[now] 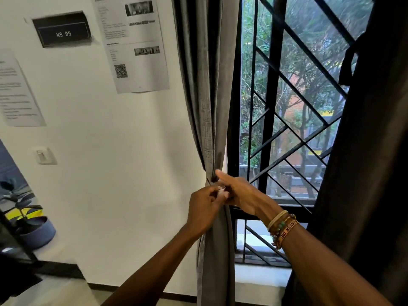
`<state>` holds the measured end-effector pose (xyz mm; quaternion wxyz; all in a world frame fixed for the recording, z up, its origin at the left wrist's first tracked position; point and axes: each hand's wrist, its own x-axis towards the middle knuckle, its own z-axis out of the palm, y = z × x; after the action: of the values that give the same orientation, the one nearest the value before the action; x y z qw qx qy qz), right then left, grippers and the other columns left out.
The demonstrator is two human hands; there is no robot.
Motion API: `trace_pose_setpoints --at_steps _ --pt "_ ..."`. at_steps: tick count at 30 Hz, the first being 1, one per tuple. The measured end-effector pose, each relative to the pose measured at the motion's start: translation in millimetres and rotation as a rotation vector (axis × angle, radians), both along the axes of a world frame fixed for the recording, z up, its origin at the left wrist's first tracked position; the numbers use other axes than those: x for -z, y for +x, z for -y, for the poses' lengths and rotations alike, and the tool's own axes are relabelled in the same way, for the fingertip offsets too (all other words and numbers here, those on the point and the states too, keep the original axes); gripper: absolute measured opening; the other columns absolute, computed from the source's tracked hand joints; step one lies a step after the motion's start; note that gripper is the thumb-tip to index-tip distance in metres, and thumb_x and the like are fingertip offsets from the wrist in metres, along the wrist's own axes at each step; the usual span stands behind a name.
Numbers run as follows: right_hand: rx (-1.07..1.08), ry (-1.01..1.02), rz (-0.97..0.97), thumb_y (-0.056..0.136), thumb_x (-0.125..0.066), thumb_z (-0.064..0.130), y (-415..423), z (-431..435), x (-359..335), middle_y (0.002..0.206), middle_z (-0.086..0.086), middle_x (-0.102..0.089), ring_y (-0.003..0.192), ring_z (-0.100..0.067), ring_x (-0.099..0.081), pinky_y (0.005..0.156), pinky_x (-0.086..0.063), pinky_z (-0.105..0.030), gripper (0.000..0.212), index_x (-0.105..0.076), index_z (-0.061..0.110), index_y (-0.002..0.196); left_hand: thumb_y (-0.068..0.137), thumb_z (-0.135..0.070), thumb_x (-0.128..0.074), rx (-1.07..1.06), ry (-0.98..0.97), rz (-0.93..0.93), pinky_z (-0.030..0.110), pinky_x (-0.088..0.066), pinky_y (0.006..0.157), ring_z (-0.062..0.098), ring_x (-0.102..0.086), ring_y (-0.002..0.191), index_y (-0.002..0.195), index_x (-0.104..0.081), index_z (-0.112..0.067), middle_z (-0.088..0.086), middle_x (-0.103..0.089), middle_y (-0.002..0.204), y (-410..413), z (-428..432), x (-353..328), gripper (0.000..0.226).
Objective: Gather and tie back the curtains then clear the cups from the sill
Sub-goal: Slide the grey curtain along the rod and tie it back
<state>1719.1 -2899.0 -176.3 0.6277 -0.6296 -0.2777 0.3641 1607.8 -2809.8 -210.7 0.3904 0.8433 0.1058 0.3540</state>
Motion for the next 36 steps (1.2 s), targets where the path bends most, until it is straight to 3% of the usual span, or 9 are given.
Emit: trace_pose_setpoints --at_steps 4,8,13,16,21,23,25,29,36 --pt "0.120 -0.092 -0.034 0.083 -0.079 0.025 -1.3 -9.1 -3.3 0.089 -0.017 -0.074 0.074 -0.024 -0.070 0.070 -0.060 -0.037 0.029 -0.074 -0.001 0.096 0.085 -0.030 -0.072 -0.053 0.283 -0.015 0.034 -0.054 0.079 0.009 -0.061 0.088 0.100 -0.074 -0.021 -0.004 -0.071 0.096 6.5 6.0 11.3 0.018" --pt "0.145 -0.088 -0.151 0.091 -0.070 0.018 2.9 -8.5 0.7 0.091 -0.017 -0.075 0.078 -0.026 -0.069 0.077 -0.059 -0.041 0.019 -0.074 0.001 0.096 0.073 -0.037 -0.081 -0.214 0.393 -0.037 0.026 -0.042 0.094 0.016 -0.043 0.116 0.118 -0.064 -0.029 -0.002 -0.052 0.126 -0.5 1.4 29.6 0.050" --pt "0.086 -0.115 -0.142 0.100 -0.056 0.016 3.6 -1.9 -2.0 0.076 -0.011 -0.071 0.068 -0.021 -0.067 0.081 -0.059 -0.043 0.018 -0.068 0.005 0.094 0.085 -0.019 -0.074 -0.167 0.350 0.044 0.008 -0.040 0.087 0.005 -0.050 0.107 0.115 -0.068 -0.019 -0.003 -0.056 0.118 -5.0 -7.1 34.4 0.030" --pt "0.015 -0.231 0.105 0.101 -0.055 0.025 4.9 6.4 -12.4 0.076 -0.007 -0.071 0.074 -0.020 -0.068 0.091 -0.057 -0.048 0.023 -0.065 0.012 0.085 0.091 -0.013 -0.066 -0.186 0.232 0.136 0.012 -0.049 0.084 0.002 -0.058 0.097 0.107 -0.072 -0.012 -0.001 -0.068 0.102 -9.6 -11.4 32.8 0.017" --pt "0.016 -0.324 0.583 0.097 -0.061 0.023 -4.6 14.4 -29.6 0.075 -0.003 -0.068 0.060 -0.014 -0.066 0.052 -0.053 -0.024 0.015 -0.067 0.016 0.085 0.092 -0.014 -0.068 -0.165 0.194 0.087 0.010 -0.050 0.073 0.003 -0.064 0.086 0.100 -0.059 -0.027 -0.013 -0.065 0.089 -14.1 -19.5 29.1 0.018" --pt "0.094 -0.376 0.862 0.098 -0.059 0.018 -4.5 9.0 -28.9 0.083 -0.004 -0.067 0.068 -0.015 -0.065 0.057 -0.056 -0.027 0.011 -0.065 0.016 0.089 0.095 -0.021 -0.061 -0.121 0.318 0.022 0.014 -0.050 0.073 0.005 -0.062 0.082 0.099 -0.062 -0.025 -0.008 -0.065 0.090 -14.2 -23.5 36.3 0.005" --pt "0.158 -0.435 1.093 0.098 -0.056 0.014 -2.0 2.9 -22.1 0.092 -0.005 -0.068 0.077 -0.020 -0.065 0.071 -0.059 -0.039 0.007 -0.062 0.016 0.096 0.100 -0.032 -0.050 -0.038 0.468 0.026 0.024 -0.054 0.080 0.004 -0.059 0.089 0.114 -0.068 -0.017 0.000 -0.066 0.099 -12.6 -27.1 42.8 0.028" --pt "0.140 -0.484 1.295 0.101 -0.050 0.023 1.8 0.9 -7.6 0.096 -0.005 -0.069 0.084 -0.029 -0.067 0.072 -0.056 -0.041 0.011 -0.061 0.021 0.105 0.101 -0.038 -0.044 -0.034 0.421 0.151 0.005 -0.043 0.088 -0.005 -0.054 0.097 0.111 -0.067 -0.023 -0.006 -0.059 0.103 -12.9 -30.0 20.3 0.030" --pt "-0.142 -0.201 1.205 0.098 -0.043 0.026 -5.6 8.9 8.5 0.101 0.000 -0.057 0.085 -0.018 -0.059 0.078 -0.053 -0.038 0.017 -0.047 0.025 0.114 0.090 -0.009 -0.069 -0.118 0.206 0.293 0.022 -0.055 0.084 0.005 -0.064 0.092 0.102 -0.071 -0.018 -0.004 -0.069 0.097 -1.7 -29.6 -13.5 0.015"
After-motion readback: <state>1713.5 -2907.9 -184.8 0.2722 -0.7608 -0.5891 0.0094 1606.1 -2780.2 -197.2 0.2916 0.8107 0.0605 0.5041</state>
